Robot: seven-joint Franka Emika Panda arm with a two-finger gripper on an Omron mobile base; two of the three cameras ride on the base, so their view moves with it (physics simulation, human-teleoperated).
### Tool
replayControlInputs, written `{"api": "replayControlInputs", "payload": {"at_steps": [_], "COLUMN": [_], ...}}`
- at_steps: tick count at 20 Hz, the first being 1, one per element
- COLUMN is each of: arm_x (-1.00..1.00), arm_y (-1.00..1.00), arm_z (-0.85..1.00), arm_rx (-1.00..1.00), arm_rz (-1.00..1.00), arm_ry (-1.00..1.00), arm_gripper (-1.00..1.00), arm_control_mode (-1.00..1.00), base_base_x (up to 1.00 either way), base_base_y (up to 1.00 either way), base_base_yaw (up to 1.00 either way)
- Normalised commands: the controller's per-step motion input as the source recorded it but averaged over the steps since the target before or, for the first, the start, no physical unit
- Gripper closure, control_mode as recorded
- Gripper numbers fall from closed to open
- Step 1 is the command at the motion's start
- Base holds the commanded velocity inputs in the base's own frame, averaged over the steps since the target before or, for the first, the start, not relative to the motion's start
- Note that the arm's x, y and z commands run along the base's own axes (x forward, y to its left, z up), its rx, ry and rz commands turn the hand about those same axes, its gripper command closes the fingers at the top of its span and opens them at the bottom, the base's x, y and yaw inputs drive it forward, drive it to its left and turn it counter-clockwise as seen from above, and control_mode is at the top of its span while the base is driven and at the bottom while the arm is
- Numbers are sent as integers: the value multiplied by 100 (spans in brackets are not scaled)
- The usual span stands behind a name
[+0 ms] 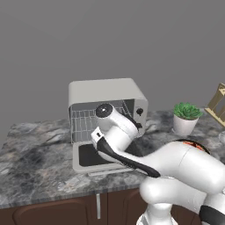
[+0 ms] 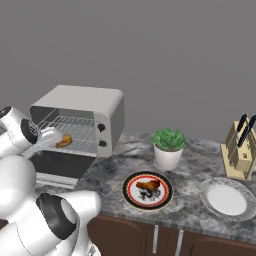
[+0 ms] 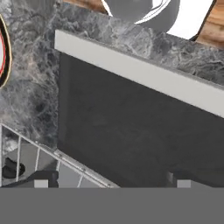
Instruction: Open the toaster oven door. Place the bread on the top rack in the toaster oven and place the chicken drumstick on the bottom rack.
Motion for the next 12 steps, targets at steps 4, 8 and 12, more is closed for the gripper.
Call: {"api": "replayControlInputs", "payload": {"at_steps": [4, 8, 12], "arm_x": [28, 43, 49], "arm_y": [0, 0, 0], "arm_z": [-25, -16, -17], "arm_rx": [2, 5, 7], "arm_rz": [-42, -35, -31], "arm_ry": [19, 13, 7], "arm_gripper": [-100, -100, -100], "arm_control_mode": [-100, -100, -100], "base_base_x": [0, 0, 0], "base_base_y": [0, 0, 0], "base_base_yaw": [0, 0, 0]}}
